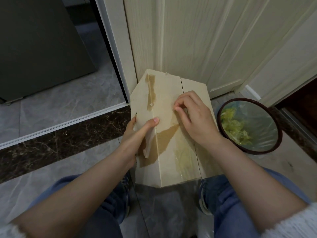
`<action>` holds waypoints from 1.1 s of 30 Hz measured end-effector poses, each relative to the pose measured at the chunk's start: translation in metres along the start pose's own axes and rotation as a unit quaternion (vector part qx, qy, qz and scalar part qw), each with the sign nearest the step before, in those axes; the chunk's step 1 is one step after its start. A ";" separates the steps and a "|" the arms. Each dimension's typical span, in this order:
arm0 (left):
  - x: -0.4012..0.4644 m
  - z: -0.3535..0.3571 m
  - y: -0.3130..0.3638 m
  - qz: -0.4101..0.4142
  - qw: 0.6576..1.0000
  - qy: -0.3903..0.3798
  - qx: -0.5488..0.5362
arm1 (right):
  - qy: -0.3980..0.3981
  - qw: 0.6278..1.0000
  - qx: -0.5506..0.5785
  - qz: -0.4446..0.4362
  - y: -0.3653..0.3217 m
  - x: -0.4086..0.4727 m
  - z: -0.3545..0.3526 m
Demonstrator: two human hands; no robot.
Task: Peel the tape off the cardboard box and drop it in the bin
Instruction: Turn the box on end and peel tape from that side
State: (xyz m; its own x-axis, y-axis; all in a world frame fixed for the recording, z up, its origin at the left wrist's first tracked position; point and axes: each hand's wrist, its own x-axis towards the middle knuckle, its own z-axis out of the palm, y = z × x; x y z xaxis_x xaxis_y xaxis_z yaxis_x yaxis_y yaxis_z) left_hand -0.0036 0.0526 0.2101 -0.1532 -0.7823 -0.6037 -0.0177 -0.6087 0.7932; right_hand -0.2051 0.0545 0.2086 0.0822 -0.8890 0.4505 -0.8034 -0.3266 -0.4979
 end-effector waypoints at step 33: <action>0.002 0.000 -0.002 0.012 0.999 0.027 -0.012 | -0.041 0.995 0.092 0.028 0.006 -0.003 -0.001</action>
State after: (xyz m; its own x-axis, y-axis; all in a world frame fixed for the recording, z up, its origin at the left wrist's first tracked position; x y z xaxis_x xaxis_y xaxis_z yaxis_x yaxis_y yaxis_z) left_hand -0.0041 0.0520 0.2069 -0.1001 -0.8021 -0.5887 0.0099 -0.5925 0.8055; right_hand -0.2108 0.0548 0.2046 0.0949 -0.9280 0.3602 -0.6870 -0.3229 -0.6509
